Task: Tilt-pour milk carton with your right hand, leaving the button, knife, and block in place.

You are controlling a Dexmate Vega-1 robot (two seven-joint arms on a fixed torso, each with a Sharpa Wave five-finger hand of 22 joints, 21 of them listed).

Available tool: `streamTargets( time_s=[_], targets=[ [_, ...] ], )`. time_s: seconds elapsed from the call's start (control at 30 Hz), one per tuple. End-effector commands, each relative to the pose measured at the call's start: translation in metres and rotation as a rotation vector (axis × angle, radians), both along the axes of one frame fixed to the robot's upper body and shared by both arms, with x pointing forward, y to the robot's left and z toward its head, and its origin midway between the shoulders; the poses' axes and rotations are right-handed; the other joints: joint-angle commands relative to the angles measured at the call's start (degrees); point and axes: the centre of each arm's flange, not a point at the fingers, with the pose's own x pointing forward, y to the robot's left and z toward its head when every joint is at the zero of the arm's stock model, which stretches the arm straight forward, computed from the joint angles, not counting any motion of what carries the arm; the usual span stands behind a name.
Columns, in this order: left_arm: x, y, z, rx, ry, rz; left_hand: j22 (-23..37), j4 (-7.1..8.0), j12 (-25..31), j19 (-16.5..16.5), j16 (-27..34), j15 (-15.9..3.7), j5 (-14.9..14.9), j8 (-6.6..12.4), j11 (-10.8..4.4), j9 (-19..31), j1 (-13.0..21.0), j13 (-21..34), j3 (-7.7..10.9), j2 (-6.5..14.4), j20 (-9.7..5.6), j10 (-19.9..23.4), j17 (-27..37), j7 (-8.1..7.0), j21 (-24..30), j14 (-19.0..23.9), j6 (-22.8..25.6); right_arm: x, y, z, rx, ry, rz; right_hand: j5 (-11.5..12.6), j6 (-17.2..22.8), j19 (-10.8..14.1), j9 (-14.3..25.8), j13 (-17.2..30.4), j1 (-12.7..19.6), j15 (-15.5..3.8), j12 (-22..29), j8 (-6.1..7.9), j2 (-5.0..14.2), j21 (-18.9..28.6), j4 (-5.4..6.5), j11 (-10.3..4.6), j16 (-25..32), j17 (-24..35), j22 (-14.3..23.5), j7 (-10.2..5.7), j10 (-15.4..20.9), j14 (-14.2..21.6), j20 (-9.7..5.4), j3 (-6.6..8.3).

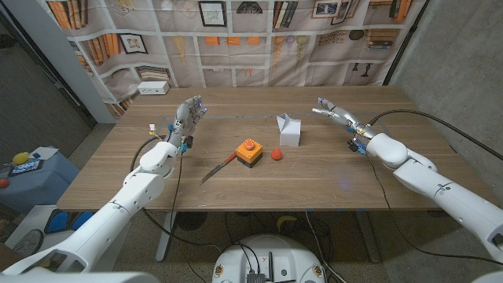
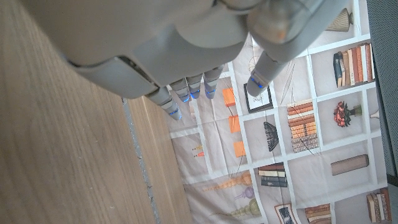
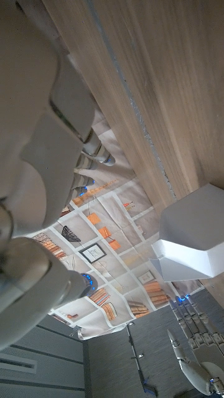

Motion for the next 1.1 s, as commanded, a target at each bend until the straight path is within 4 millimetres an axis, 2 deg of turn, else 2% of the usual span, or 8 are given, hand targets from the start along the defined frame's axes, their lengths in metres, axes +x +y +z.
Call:
streamTargets(
  time_s=[0.03, 0.47, 0.73, 1.1],
  targets=[
    [-0.005, 0.006, -0.003, -0.038, -0.003, 0.048, 0.13, -0.39, 0.11, 0.5, 0.39, 0.2, 0.3, 0.07, 0.22, 0.3, 0.33, 0.26, 0.02, 4.15, 0.06, 0.28, 0.07, 0.37, 0.33, 0.25, 0.33, 0.0, 0.002, 0.008, -0.135, -0.038, -0.029, 0.39, -6.34, -0.27, 0.32, 0.18, 1.49, 0.15, 0.32, 0.0, -0.42, 0.45, -0.24, 0.12, 0.26, 0.07, 0.22, 0.42, -0.62, -0.42, 0.28, 0.17],
    [-0.012, 0.009, -0.01, -0.067, 0.02, 0.077, 0.14, -0.29, 0.02, 0.57, 0.36, 0.25, 0.31, -0.03, 0.31, 0.31, 0.32, 0.26, 0.17, 4.47, 0.18, 0.39, 0.12, 0.47, 0.26, 0.38, 0.5, 0.007, 0.018, 0.014, -0.242, -0.03, 0.004, 0.95, -7.57, -0.8, 0.57, 0.43, 3.21, 0.96, 0.68, 0.49, -1.44, 0.44, -0.42, 0.59, 0.37, -0.23, 0.21, 0.91, -1.12, -1.09, 1.32, 0.21],
    [-0.013, 0.011, -0.013, -0.08, 0.028, 0.084, 0.14, -0.17, 0.01, 0.64, 0.35, 0.31, 0.29, -0.09, 0.32, 0.32, 0.24, 0.27, 0.2, 4.56, 0.25, 0.56, 0.16, 0.53, 0.23, 0.43, 0.61, 0.007, 0.027, 0.009, -0.291, -0.012, 0.03, 1.37, -9.38, -1.45, 0.74, 0.66, 4.8, 1.78, 0.63, 0.58, -2.06, 0.42, -0.4, 1.91, 0.38, -0.47, 0.23, 1.14, -2.46, -1.97, 1.78, 0.34],
    [-0.009, 0.011, -0.014, -0.089, 0.047, 0.081, 0.16, 0.24, -0.03, 0.96, 0.41, 0.33, 0.26, -0.11, 0.35, 0.32, -0.02, 0.28, 0.14, 4.64, 0.32, 0.79, 0.29, 0.51, 0.27, 0.62, 1.0, 0.011, 0.035, 0.005, -0.349, -0.017, 0.017, 1.76, -9.85, -1.01, 0.82, 0.81, 6.28, 2.13, 0.97, 1.01, -2.29, 0.72, -0.4, 2.1, 0.69, -0.65, 0.22, 1.04, -2.53, -1.87, 1.74, 0.62]
  ],
)
